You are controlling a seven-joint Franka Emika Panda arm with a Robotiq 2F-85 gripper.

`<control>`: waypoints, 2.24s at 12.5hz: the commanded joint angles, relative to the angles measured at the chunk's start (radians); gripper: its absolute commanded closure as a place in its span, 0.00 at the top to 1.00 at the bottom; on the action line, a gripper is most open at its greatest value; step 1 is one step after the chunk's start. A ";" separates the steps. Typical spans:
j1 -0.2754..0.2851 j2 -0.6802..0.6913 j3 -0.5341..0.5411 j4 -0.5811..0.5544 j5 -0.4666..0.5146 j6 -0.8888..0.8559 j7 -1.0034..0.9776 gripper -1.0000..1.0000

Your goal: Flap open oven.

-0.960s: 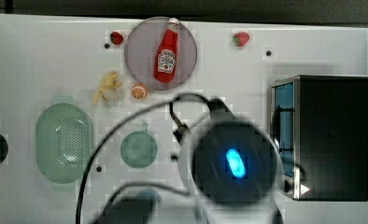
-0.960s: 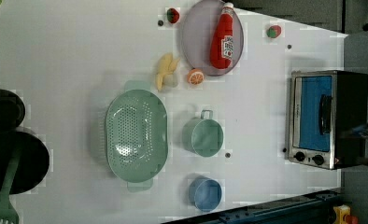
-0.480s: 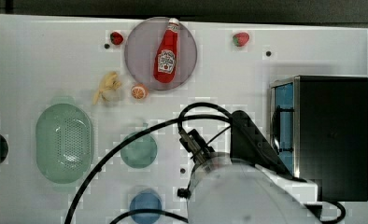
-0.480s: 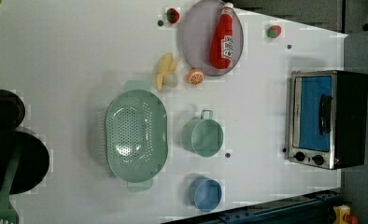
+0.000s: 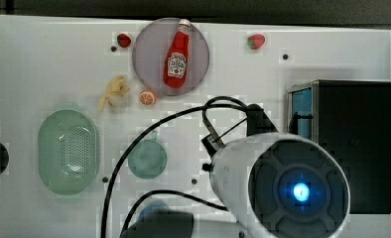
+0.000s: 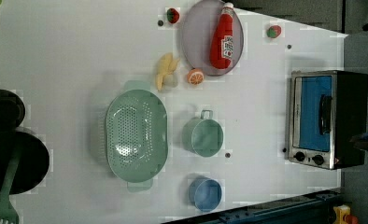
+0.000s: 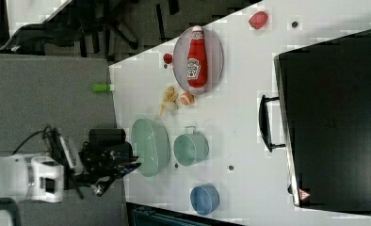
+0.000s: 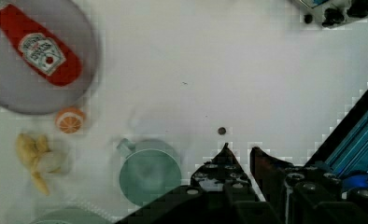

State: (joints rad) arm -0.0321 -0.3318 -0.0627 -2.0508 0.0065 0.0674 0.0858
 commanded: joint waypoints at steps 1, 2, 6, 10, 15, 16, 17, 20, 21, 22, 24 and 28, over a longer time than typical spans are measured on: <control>-0.010 -0.002 -0.040 -0.018 -0.010 0.040 -0.024 0.17; -0.014 0.013 -0.054 -0.025 -0.024 0.060 -0.090 0.17; -0.030 0.071 -0.119 -0.071 -0.096 0.177 -0.432 0.17; -0.053 0.133 -0.210 -0.124 -0.098 0.339 -0.795 0.17; -0.061 0.239 -0.313 -0.136 -0.098 0.532 -1.199 0.17; -0.061 0.263 -0.328 -0.136 -0.098 0.558 -1.202 0.17; -0.062 0.285 -0.340 -0.137 -0.098 0.578 -1.202 0.17; -0.062 0.346 -0.358 -0.144 -0.096 0.609 -1.202 0.17; -0.062 0.362 -0.360 -0.146 -0.096 0.624 -1.202 0.17; -0.062 0.376 -0.362 -0.147 -0.096 0.640 -1.202 0.17; -0.062 0.401 -0.362 -0.153 -0.094 0.685 -1.202 0.17; -0.057 0.442 -0.359 -0.174 -0.094 0.726 -1.203 0.17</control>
State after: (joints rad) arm -0.0978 0.1216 -0.4167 -2.2148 -0.0912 0.7983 -1.0771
